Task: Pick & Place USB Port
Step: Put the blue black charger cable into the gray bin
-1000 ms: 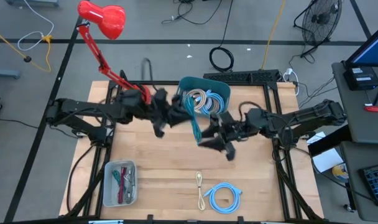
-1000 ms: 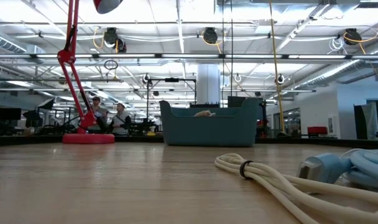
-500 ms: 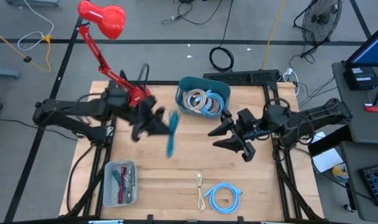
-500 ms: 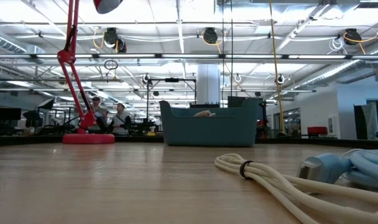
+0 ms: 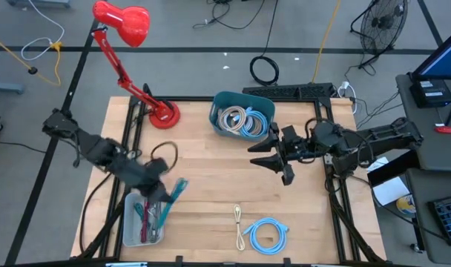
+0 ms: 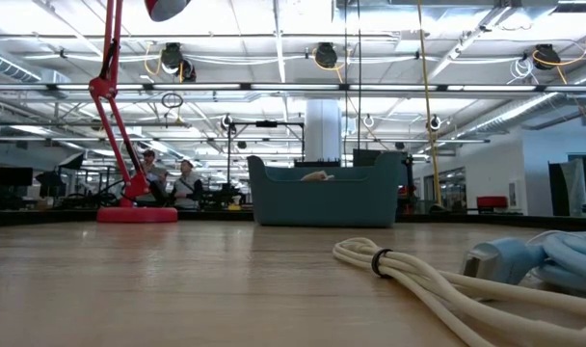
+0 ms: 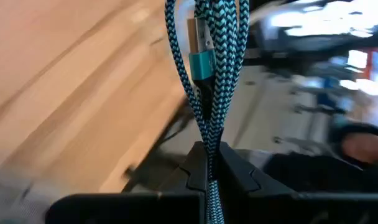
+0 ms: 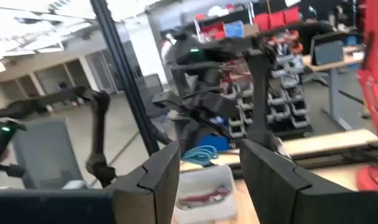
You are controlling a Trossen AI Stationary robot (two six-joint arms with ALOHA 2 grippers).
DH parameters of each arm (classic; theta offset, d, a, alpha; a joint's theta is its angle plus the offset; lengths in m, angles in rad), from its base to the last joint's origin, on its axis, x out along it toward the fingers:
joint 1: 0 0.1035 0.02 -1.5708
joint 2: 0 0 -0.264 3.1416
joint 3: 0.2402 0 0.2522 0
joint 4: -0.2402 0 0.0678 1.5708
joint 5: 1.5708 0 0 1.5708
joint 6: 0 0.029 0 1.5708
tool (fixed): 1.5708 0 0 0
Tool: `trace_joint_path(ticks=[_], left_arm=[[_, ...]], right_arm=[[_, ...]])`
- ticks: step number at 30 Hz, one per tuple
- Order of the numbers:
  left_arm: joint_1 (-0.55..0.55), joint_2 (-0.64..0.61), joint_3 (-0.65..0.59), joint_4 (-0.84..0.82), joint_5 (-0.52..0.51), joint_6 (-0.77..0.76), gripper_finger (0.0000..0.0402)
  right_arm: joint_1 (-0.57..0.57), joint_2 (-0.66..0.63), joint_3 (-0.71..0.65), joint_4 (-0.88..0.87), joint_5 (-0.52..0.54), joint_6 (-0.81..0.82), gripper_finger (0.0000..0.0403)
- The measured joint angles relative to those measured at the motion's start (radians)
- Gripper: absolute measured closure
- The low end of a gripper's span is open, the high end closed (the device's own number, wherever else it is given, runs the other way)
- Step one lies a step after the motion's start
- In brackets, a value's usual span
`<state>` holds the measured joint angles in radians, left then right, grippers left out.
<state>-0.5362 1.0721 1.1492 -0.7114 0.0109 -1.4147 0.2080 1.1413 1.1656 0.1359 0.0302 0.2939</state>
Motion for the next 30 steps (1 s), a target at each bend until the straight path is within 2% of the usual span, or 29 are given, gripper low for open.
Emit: trace_joint_path(ticks=[4,9,17,22,26,30], left_arm=[[-0.111,0.022,0.0,-0.159,-0.081,-0.248,0.0392],[-0.221,0.049,0.0,-0.314,-0.118,-0.494,0.0389],[-0.382,0.114,0.0,-0.425,-0.118,-0.772,0.0392],[-0.419,0.168,0.0,-0.467,-0.01,-0.802,0.039],[-0.428,0.2,-0.015,-0.463,-0.006,-0.804,0.0392],[-0.436,0.217,-0.08,-0.424,0.016,-0.81,0.0392]], right_arm=[[-0.028,0.003,0.0,-0.056,0.001,0.0,0.0244],[-0.054,0.003,0.0,-0.117,0.052,0.001,0.0244],[-0.083,0.003,0.0,-0.141,0.048,-0.004,0.0243],[-0.087,0.003,0.0,-0.141,0.049,-0.018,0.0243],[-0.091,0.003,0.0,-0.141,0.048,-0.019,0.0243],[-0.092,0.003,0.0,-0.139,0.048,-0.016,0.0243]])
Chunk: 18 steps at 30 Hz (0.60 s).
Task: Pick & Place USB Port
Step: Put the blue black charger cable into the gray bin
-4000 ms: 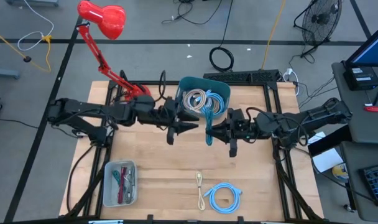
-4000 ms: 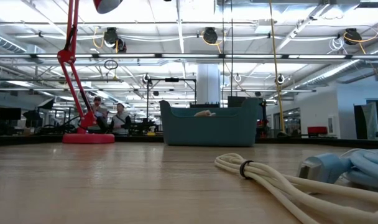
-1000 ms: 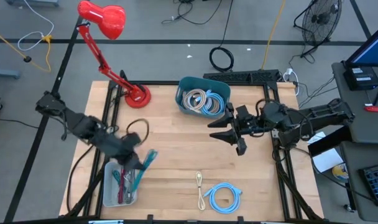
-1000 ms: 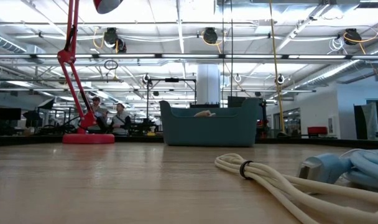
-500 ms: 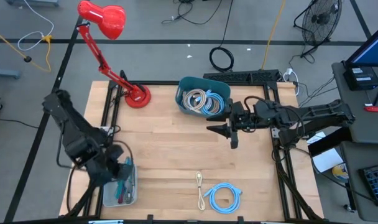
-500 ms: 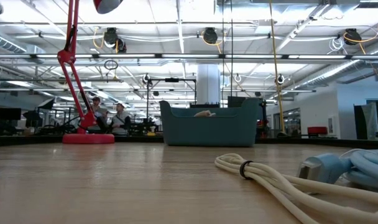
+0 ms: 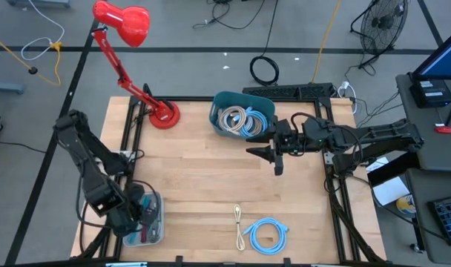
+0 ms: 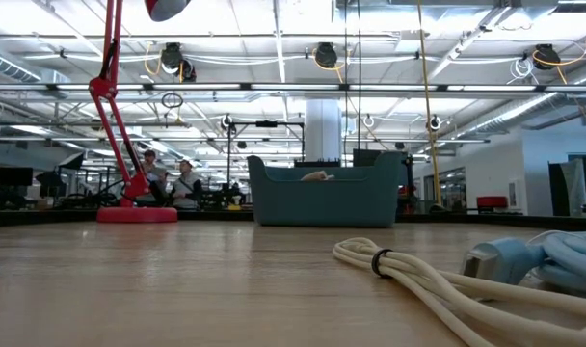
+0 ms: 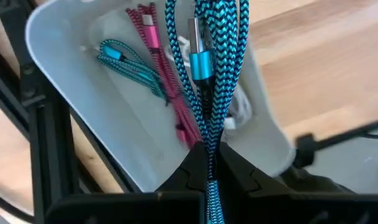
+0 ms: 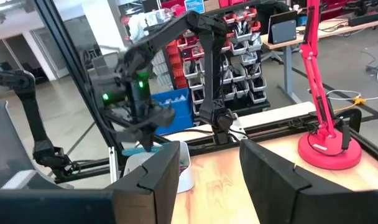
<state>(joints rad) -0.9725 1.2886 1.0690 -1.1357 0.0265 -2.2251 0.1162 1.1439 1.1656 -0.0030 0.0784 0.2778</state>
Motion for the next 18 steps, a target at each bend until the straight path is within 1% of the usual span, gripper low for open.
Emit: trace_joint_path(ticks=[4,9,13,18], left_arm=[[-0.009,0.001,-0.117,0.119,0.027,-0.007,0.0392],[-0.012,0.001,-0.263,0.253,0.045,-0.012,0.0391],[-0.011,0.001,-0.323,0.251,0.059,-0.013,0.0392],[-0.005,0.001,-0.345,0.25,0.096,-0.013,0.0392]], right_arm=[[0.0,0.0,0.0,0.002,-0.001,0.039,0.0243],[0.001,0.0,0.0,0.002,-0.001,0.051,0.0243],[0.002,0.0,0.0,0.003,-0.003,0.079,0.0243],[0.002,0.0,0.0,0.003,-0.004,0.103,0.0243]])
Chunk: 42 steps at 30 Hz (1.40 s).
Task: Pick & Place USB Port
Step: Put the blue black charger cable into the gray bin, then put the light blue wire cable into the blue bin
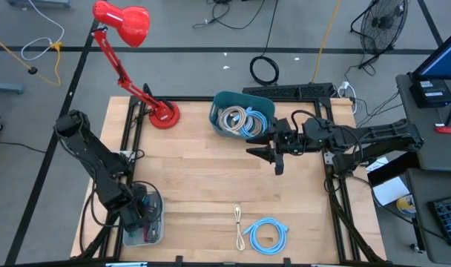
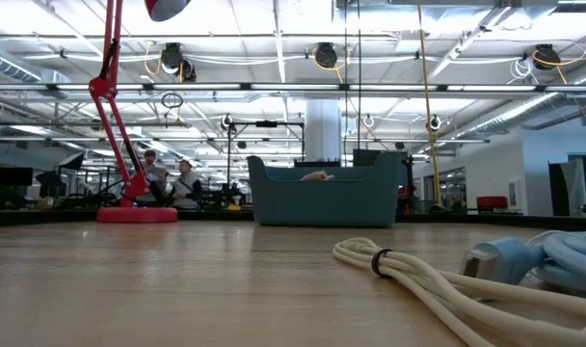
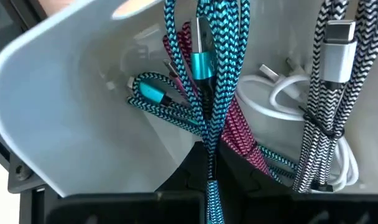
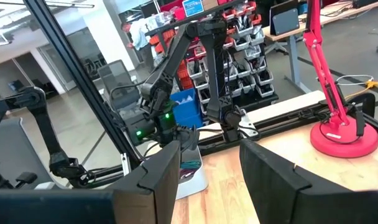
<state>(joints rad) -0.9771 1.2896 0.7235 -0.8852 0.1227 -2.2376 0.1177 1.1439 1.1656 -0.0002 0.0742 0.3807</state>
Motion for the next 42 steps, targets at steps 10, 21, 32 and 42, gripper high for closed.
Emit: trace_joint_path(ticks=[10,21,32,42], left_arm=[[0.008,0.0,0.0,-0.003,0.018,0.007,0.0369],[0.007,-0.048,-0.001,0.022,-0.028,0.01,0.0245],[-0.019,-0.195,0.12,-0.135,-0.325,0.064,0.0231],[0.064,-0.333,0.182,-0.158,-0.855,0.234,0.0234]], right_arm=[[0.001,0.0,0.0,0.0,0.0,0.0,0.0243],[0.001,0.0,0.0,-0.001,0.0,0.0,0.0243],[0.001,0.0,0.0,-0.001,0.0,0.004,0.0243],[0.002,0.0,0.0,0.037,0.0,0.052,0.0243]])
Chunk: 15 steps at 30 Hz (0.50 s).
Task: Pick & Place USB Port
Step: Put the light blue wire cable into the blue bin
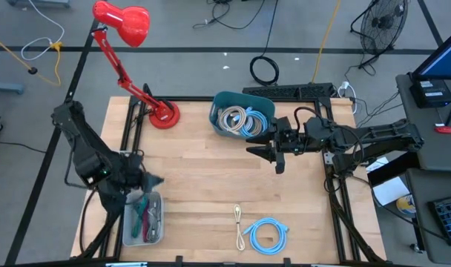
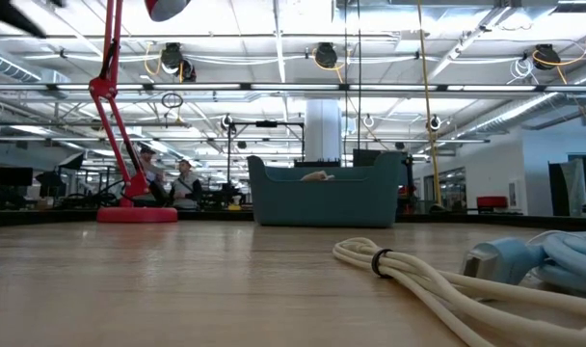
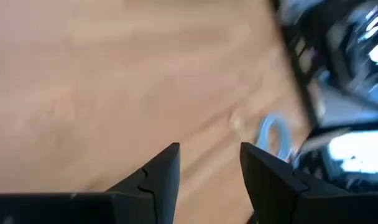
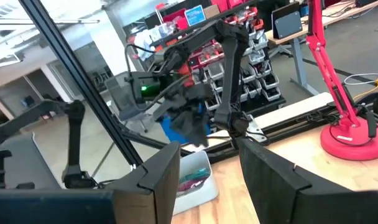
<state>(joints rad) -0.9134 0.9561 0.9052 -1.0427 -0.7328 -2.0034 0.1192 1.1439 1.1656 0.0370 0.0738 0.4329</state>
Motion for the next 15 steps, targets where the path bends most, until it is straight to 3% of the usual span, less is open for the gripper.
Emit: trace_joint_path(ticks=[7,15], left_arm=[[0.125,-0.088,0.002,0.08,-0.152,0.216,0.0234],[0.323,-0.185,0.002,0.36,-0.13,0.697,0.0234]], right_arm=[[0.0,0.0,0.0,0.069,0.002,0.0,0.0243],[-0.013,0.0,0.0,0.249,0.096,0.005,0.0243]])
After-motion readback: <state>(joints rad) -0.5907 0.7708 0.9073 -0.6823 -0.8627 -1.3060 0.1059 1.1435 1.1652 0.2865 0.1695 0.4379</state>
